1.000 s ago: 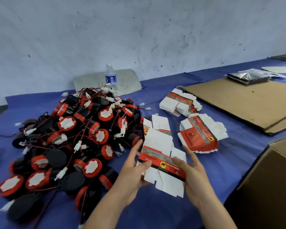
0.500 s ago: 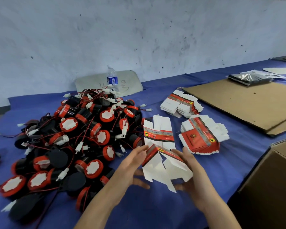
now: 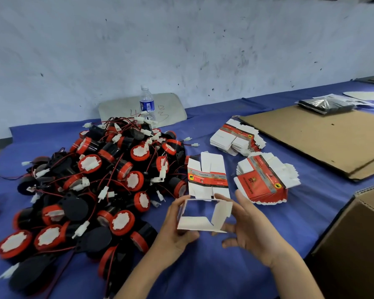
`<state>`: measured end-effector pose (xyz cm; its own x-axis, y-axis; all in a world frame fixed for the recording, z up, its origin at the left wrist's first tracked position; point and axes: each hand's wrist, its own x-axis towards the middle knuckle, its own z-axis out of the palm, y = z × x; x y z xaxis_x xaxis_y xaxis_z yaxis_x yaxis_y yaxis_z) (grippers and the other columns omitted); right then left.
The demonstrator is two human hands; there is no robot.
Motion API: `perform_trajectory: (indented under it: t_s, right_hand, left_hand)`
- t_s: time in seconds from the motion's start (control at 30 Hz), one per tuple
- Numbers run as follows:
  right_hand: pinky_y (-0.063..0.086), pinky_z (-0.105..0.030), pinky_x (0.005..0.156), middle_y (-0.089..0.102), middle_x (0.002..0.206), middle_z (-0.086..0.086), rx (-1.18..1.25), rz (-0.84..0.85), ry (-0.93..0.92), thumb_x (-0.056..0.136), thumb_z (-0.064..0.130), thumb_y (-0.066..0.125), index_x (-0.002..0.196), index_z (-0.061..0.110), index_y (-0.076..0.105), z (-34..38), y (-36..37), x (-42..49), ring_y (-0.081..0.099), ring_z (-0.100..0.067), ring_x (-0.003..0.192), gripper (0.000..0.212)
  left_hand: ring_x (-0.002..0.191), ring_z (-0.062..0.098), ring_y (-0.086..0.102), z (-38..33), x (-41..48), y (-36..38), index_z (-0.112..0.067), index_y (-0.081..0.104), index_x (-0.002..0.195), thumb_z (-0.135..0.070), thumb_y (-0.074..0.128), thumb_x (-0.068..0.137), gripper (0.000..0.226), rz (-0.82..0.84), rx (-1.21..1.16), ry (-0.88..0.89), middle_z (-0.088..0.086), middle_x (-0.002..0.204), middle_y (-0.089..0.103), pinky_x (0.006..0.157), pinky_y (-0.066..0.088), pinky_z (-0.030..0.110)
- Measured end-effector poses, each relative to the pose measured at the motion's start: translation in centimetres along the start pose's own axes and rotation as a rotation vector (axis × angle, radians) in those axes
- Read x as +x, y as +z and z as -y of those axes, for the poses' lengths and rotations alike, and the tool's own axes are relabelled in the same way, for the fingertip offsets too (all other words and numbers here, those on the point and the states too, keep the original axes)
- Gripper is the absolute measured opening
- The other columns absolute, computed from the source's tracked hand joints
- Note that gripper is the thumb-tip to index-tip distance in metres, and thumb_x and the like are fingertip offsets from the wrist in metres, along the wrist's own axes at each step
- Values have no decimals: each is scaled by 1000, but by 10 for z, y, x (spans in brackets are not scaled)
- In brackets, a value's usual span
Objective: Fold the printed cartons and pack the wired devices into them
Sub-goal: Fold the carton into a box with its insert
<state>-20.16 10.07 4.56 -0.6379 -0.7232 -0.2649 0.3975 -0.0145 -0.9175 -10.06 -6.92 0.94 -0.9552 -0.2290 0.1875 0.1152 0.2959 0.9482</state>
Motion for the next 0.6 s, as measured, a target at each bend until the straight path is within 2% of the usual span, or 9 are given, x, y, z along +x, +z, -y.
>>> perform_trajectory:
  t_s: [0.1,0.17,0.2,0.23,0.3,0.37,0.4,0.5,0.6]
  right_hand:
    - [49,-29,61,69,99,-5,-130,-65,-119,69,73,65,126,36,56,-6,7,3,67,-18,77,68]
    - [43,-18,54,65,74,0,-205,-160,-170,80,69,54,114,27,61,-5,14,11,62,-8,63,55]
    - [41,-11,50,61,64,4,-202,-225,-198,87,61,51,103,21,64,-4,16,15,59,-6,56,45]
    - [40,-6,46,59,60,5,-177,-297,-242,90,53,49,90,17,65,-3,19,17,58,-8,55,39]
    - [48,-8,58,67,75,1,-146,-402,-368,85,50,45,80,21,70,-6,23,23,64,-11,72,39]
    - [56,-25,73,73,94,-2,-103,-389,-427,78,61,47,93,31,72,-17,28,21,69,-13,88,42]
    - [56,-27,72,74,97,-2,-96,-384,-435,74,62,50,98,29,70,-21,30,22,70,-14,88,45]
    - [53,-18,63,74,98,6,-101,-408,-454,80,51,68,105,30,65,-26,36,20,71,-10,85,33]
    - [53,-16,61,74,97,10,-36,-418,-472,81,48,66,110,27,63,-28,38,20,71,-10,86,36]
  left_hand:
    - [128,-8,39,-2,0,12,-25,34,133,-65,63,71,80,-81,-16,-14,-12,140,40,96,34,6]
    - [135,-5,31,0,1,21,-29,31,134,-85,53,63,93,-146,2,-45,-10,145,35,107,31,15]
    - [139,1,27,-1,2,24,-32,30,133,-86,49,64,90,-167,41,-81,-8,148,32,113,29,25]
    - [137,1,30,-2,3,28,-36,31,130,-81,46,71,76,-175,41,-115,-7,147,33,113,31,27]
    - [115,-12,50,-6,5,35,-38,37,121,-66,39,89,43,-179,-89,-154,-9,133,47,92,43,12]
    - [101,-12,58,-8,7,42,-37,38,121,-53,34,85,40,-188,-186,-168,-13,123,54,79,46,6]
    - [102,-9,60,-7,8,45,-39,37,123,-53,33,85,41,-204,-207,-160,-13,123,55,80,48,9]
    - [113,3,58,-9,10,47,-44,33,130,-56,30,95,37,-260,-239,-94,-16,130,52,92,51,25]
    - [119,8,56,-13,10,44,-31,29,142,-48,31,91,54,-342,-291,-30,-12,138,48,92,51,28]
